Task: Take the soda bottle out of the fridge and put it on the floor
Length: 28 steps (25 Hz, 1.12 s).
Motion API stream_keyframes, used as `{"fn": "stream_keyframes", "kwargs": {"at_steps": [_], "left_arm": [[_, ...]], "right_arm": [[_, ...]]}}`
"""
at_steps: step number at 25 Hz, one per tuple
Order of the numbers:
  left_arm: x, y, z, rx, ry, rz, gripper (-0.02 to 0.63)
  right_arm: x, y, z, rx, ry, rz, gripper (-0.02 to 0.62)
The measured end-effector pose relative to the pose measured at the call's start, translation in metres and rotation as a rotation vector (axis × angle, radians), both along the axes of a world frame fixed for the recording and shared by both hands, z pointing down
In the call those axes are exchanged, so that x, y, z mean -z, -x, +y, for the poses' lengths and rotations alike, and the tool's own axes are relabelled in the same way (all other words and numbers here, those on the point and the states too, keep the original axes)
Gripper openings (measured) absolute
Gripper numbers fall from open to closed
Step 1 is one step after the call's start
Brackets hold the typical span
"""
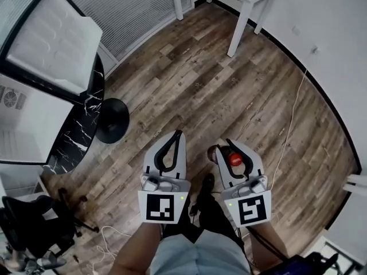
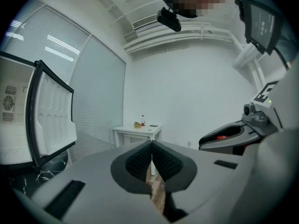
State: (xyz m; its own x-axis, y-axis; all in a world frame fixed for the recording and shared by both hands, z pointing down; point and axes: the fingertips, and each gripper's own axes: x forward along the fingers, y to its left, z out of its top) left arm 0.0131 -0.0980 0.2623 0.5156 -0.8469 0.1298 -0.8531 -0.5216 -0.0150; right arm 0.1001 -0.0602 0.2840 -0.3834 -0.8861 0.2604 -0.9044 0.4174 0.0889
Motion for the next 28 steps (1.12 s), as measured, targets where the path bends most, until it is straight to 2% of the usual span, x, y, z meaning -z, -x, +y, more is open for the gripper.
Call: {"fn": "stream_keyframes", "kwargs": {"at_steps": [11,28], "left_arm": [[-0.078,-0.051,-0.007,-0.082,0.074,-0.035,0.017],[-0.197,-0.105,-0.022,-0.139,0.183,-0.065,0.017]], "right_arm": [[-0.079,-0.052,-0.005,-0.087,0.064,0.002,0.098],[-0.197,-0.099,-0.024,-0.123,0.131,-0.02,0.095]]}}
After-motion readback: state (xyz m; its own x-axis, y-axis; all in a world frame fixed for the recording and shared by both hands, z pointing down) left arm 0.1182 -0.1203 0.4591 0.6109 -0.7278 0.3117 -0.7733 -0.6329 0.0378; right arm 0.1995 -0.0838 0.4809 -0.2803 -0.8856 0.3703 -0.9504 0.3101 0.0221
